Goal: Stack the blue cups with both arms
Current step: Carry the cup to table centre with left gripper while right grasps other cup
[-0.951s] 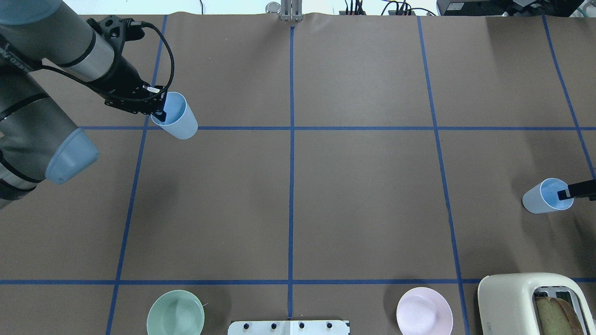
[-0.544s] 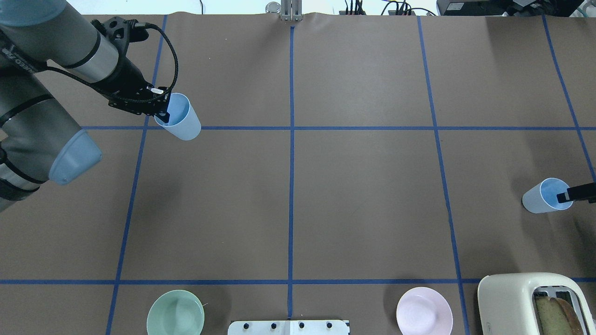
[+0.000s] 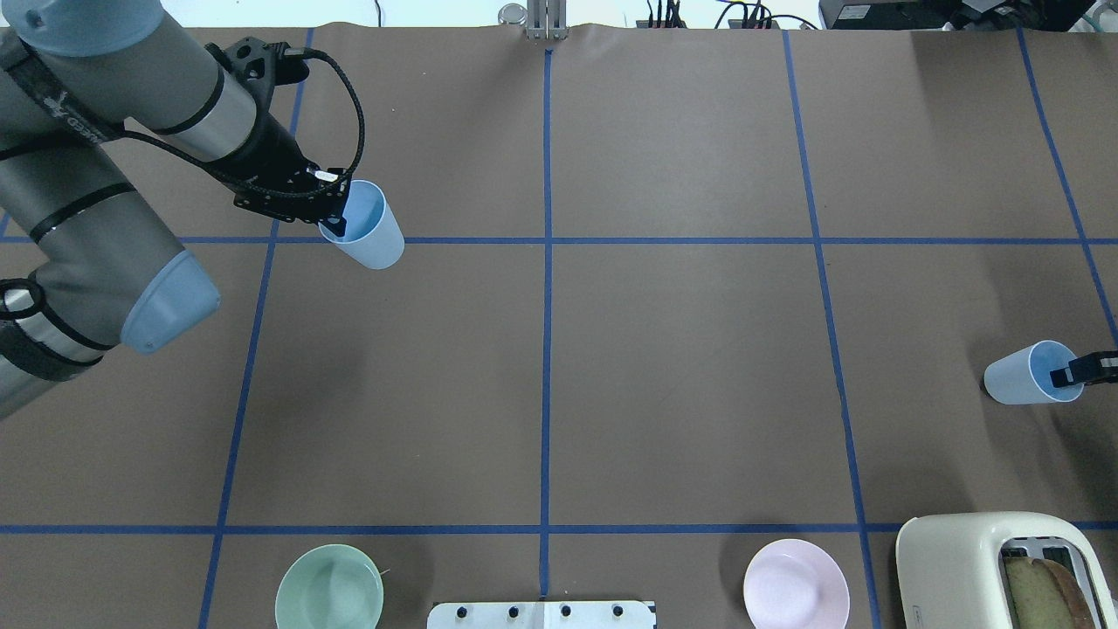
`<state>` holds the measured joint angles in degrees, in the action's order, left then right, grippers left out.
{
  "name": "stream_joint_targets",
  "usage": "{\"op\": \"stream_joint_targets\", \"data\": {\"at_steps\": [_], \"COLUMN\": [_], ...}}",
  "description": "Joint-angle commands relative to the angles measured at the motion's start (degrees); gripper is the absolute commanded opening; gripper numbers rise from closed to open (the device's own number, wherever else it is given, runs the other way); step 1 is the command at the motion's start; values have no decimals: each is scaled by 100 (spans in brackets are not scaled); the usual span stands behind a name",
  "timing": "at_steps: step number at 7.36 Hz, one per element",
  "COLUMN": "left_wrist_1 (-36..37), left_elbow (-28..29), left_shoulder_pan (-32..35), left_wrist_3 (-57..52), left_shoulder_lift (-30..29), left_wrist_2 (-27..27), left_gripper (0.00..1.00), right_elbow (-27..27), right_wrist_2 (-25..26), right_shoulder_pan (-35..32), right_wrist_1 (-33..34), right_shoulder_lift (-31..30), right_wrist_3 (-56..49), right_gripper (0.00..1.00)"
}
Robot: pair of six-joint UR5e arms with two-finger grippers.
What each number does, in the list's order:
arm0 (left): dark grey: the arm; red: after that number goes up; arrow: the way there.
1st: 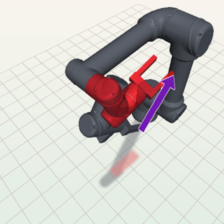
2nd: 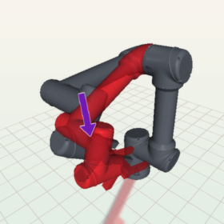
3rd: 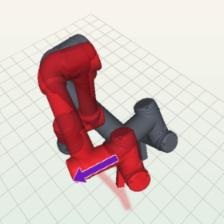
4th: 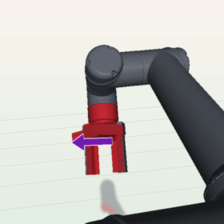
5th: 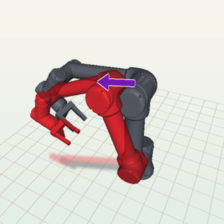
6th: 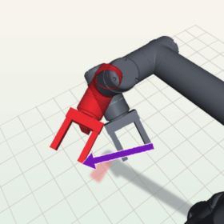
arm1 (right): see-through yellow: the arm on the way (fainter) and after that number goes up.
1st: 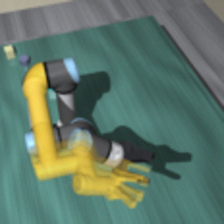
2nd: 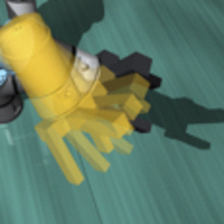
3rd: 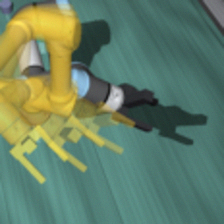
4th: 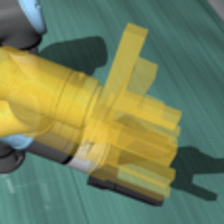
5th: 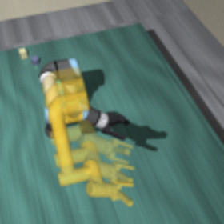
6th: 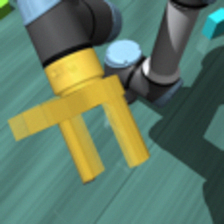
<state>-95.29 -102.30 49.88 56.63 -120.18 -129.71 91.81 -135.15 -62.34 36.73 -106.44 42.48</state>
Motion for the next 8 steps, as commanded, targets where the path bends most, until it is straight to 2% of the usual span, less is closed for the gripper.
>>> {"op": "stream_joint_targets", "data": {"at_steps": [1,2,4,7,8], "left_wrist_1": [-7,-50,-86,-1050,-1087], "left_elbow": [139,306,604,1473,1563], "left_shoulder_pan": [-450,-679,-1180,-1787,-1954], "left_wrist_3": [530,803,1216,1788,1816], "left_shoulder_lift": [-346,-548,-917,-1235,-1262], "left_wrist_2": [399,576,1102,1745,1947], "left_gripper": [0,0,0,0,0], "right_elbow": [12,-14,48,118,109], "right_wrist_2": [-90,-125,-492,-626,-626], "right_shoulder_pan": [-67,-137,-487,-761,-779], "right_wrist_1": [36,245,1252,2765,3126], "right_shoulder_lift": [157,315,1129,2396,2713], "right_wrist_3": [-116,-126,-134,-134,-134], "right_gripper": [0,0,0,0,0]}}
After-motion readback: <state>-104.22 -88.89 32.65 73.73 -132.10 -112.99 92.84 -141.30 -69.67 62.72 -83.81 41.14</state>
